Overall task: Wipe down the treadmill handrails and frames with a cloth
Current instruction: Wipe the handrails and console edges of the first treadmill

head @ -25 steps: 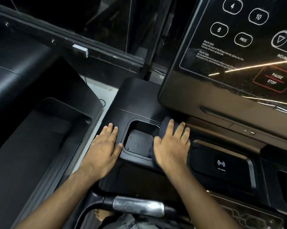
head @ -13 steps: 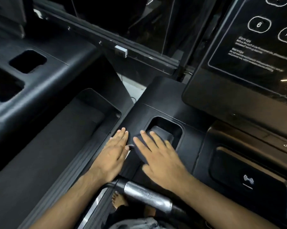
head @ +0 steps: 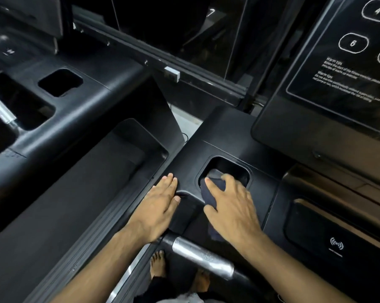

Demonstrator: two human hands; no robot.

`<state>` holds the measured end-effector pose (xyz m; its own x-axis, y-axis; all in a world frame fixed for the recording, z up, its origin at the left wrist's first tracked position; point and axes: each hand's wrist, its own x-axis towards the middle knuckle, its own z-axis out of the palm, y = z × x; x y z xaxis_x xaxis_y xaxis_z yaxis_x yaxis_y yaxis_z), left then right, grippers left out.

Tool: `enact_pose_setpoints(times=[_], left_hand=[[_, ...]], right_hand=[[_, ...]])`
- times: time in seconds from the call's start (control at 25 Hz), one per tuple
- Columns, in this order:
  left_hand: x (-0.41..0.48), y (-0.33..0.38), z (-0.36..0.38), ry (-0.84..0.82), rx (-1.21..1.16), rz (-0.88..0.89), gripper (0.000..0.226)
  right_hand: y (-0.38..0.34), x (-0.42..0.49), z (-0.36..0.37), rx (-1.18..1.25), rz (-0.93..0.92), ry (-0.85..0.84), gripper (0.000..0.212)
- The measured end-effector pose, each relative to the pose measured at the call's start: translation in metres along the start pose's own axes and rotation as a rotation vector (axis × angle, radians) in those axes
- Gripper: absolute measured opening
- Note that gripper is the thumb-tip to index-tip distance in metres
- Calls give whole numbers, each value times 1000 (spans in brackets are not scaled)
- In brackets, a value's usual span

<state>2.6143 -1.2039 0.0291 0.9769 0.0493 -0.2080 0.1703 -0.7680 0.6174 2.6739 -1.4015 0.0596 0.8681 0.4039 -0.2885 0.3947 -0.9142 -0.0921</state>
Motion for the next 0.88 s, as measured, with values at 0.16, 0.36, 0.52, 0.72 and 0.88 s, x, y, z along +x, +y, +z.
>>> enact_pose_setpoints(times=[0.16, 0.36, 0.52, 0.72, 0.88], left_hand=[[3, 1, -5, 0, 18, 29, 56], [16, 4, -15, 18, -51, 1, 52], [32, 8, -20, 15, -104, -22, 50], [37, 9, -20, -2, -130, 1, 50], [36, 12, -18, -14, -96, 33, 50]], right_hand=[[-11, -6, 3, 44, 13, 180, 54], [-13, 62, -34, 780, 655, 232, 35], [-71, 82, -12, 629, 664, 40, 70], [-61, 91, -6, 705, 563, -131, 90], [-17, 75, -28, 478, 250, -481, 18]])
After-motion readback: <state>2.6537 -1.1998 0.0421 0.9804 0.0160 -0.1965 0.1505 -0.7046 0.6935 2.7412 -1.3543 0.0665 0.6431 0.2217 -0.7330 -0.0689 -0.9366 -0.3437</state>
